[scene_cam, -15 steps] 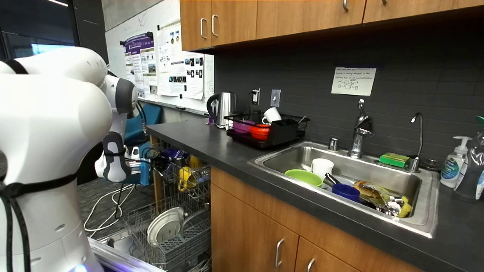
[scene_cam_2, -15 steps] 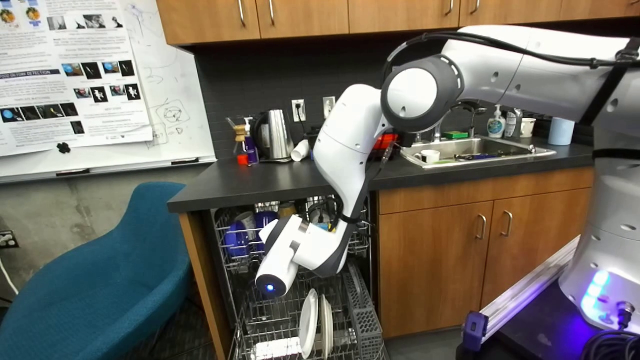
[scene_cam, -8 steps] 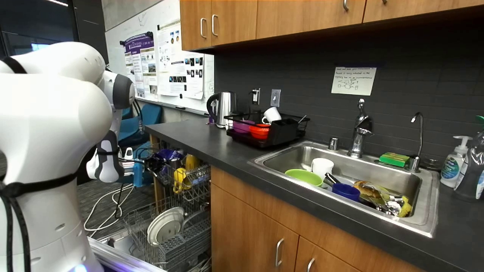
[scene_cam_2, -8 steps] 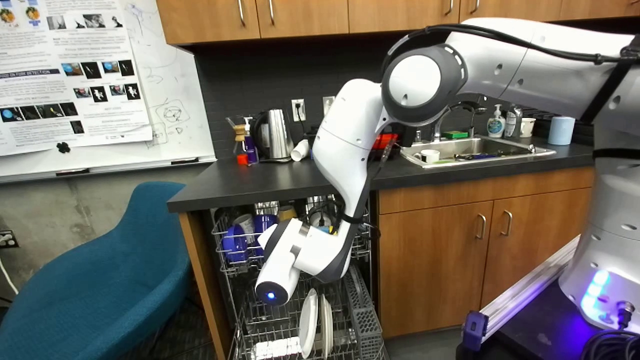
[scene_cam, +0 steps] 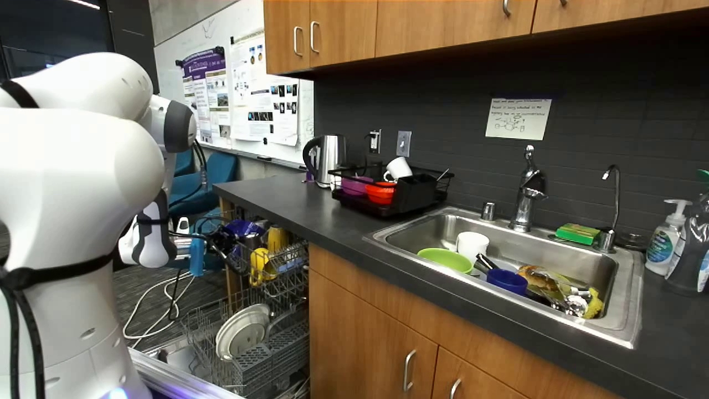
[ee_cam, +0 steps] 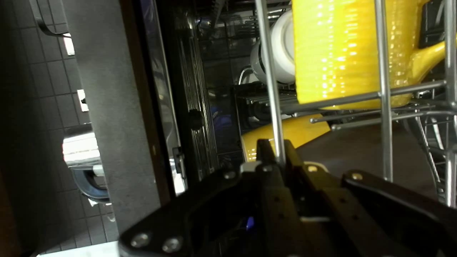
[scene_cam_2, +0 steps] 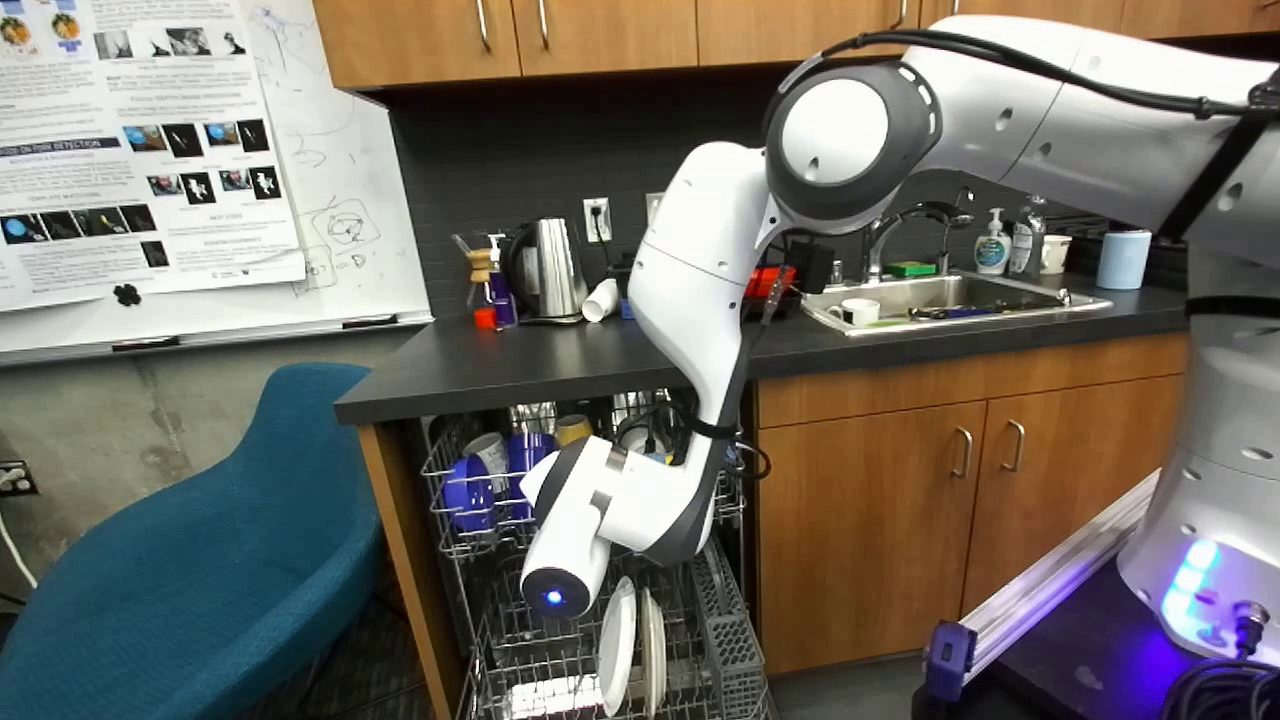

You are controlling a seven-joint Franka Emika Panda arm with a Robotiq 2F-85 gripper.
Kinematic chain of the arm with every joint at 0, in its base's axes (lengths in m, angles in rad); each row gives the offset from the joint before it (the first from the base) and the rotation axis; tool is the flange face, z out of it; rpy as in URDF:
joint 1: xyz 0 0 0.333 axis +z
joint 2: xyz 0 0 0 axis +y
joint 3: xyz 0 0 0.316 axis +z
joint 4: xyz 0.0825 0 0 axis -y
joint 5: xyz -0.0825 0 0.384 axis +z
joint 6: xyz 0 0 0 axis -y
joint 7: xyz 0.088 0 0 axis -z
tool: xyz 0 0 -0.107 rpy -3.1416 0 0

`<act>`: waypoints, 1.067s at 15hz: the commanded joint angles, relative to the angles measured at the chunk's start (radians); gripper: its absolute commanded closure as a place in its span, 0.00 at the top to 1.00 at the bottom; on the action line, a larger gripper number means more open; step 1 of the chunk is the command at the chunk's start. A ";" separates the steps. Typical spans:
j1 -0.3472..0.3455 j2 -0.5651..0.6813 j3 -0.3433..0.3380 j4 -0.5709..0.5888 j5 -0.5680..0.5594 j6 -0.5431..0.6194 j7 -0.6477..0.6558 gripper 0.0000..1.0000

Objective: Pull the top rack of the dishwasher out

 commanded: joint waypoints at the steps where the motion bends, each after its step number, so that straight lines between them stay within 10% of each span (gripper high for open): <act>1: -0.038 -0.045 0.034 -0.095 -0.012 0.040 0.051 0.02; 16: -0.114 -0.124 0.095 -0.229 -0.018 0.139 0.078 0.02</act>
